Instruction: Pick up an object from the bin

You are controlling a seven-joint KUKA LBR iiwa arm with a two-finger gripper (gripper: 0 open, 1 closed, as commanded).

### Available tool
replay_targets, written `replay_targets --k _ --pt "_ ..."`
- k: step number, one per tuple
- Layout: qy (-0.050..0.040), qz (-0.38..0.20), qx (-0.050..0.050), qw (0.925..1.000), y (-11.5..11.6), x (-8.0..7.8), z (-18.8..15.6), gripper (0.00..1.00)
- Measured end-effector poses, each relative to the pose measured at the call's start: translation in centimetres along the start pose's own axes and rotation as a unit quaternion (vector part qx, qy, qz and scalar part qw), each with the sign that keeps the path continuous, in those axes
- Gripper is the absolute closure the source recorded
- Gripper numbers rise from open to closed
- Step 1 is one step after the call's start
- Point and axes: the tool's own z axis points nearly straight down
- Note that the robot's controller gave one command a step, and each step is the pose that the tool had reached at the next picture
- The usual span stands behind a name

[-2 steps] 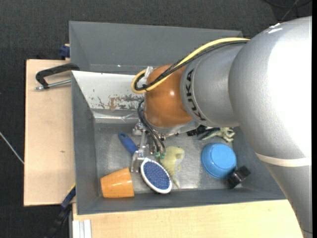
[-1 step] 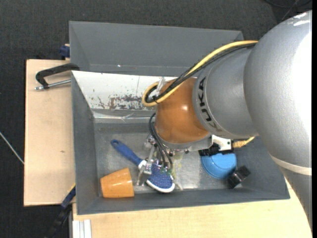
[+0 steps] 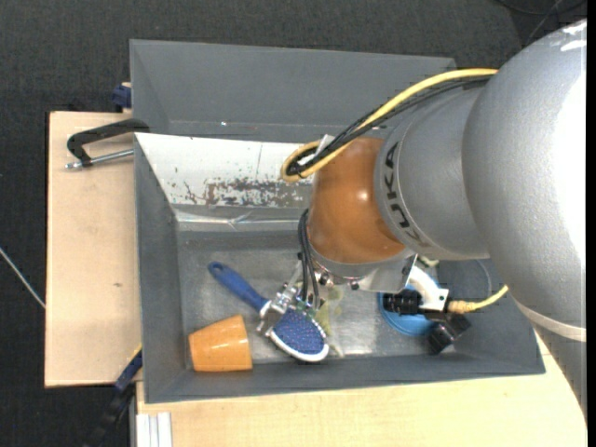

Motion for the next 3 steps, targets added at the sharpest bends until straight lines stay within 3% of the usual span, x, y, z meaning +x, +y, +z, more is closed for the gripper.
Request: replay_targets --k 1,2,3 --pt "0.001 0.164 -0.001 0.9865 0.53 -0.77 4.66 0.0" --pt "0.0012 0.163 0.0 0.9867 0.7 -0.76 4.49 0.0" --pt "-0.0019 0.164 -0.002 0.9865 0.73 -1.01 4.35 1.0"
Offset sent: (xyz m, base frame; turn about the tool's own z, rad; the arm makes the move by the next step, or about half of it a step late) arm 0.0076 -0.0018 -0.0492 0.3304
